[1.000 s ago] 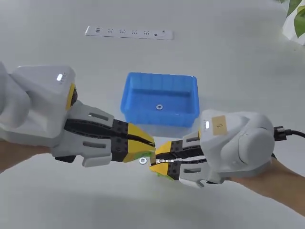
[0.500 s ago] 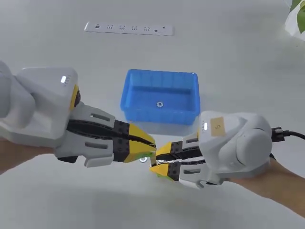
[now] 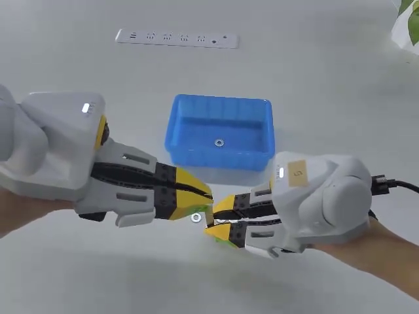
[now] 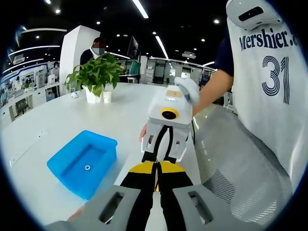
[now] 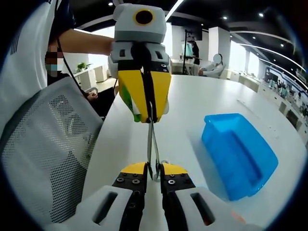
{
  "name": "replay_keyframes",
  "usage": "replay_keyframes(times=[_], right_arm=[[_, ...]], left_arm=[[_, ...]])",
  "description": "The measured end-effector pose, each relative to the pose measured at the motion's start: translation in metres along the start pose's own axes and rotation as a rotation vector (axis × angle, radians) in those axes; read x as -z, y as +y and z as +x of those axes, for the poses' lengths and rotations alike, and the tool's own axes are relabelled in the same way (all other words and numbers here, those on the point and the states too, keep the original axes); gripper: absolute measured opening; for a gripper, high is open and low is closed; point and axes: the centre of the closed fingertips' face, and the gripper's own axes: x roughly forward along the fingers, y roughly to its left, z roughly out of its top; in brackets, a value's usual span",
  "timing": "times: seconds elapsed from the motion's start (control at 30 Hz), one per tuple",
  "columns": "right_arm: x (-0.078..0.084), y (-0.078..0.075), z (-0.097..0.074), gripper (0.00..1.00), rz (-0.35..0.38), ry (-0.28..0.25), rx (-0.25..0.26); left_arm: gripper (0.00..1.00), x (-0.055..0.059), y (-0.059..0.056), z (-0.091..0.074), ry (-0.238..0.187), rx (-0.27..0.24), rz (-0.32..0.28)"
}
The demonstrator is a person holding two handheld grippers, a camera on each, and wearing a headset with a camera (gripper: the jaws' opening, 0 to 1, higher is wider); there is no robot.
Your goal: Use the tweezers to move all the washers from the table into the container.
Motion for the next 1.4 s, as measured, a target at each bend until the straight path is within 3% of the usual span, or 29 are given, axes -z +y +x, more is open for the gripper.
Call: replay_keyframes(times=[0.23, 0.67, 0.93, 1.1, 1.2, 1.4], right_arm=[[0.002, -0.001, 0.002, 0.11, 0.027, 0.002, -0.021], [0.0, 0.001, 0.002, 0.1, -0.002, 0.015, -0.012], [-0.02, -0.008, -0.009, 0.1, -0.026, -0.013, 0.025], [-0.032, -0.013, -0.017, 0.1, -0.045, -0.028, 0.048], [-0.036, -0.022, -0.024, 0.1, -0.065, -0.014, 0.083], [-0.051, -0.042, -0.037, 0.1, -0.092, -0.031, 0.122]], left_arm=[[0.05, 0.001, 0.0, 0.0, 0.006, 0.001, 0.006], [0.05, -0.002, 0.0, -0.001, 0.027, 0.003, 0.029], [0.05, -0.02, 0.004, -0.013, 0.032, -0.005, 0.075], [0.05, -0.037, 0.006, -0.017, 0.036, -0.002, 0.134], [0.05, -0.043, 0.009, -0.018, 0.048, -0.012, 0.175], [0.05, -0.066, 0.022, -0.02, 0.03, -0.018, 0.231]])
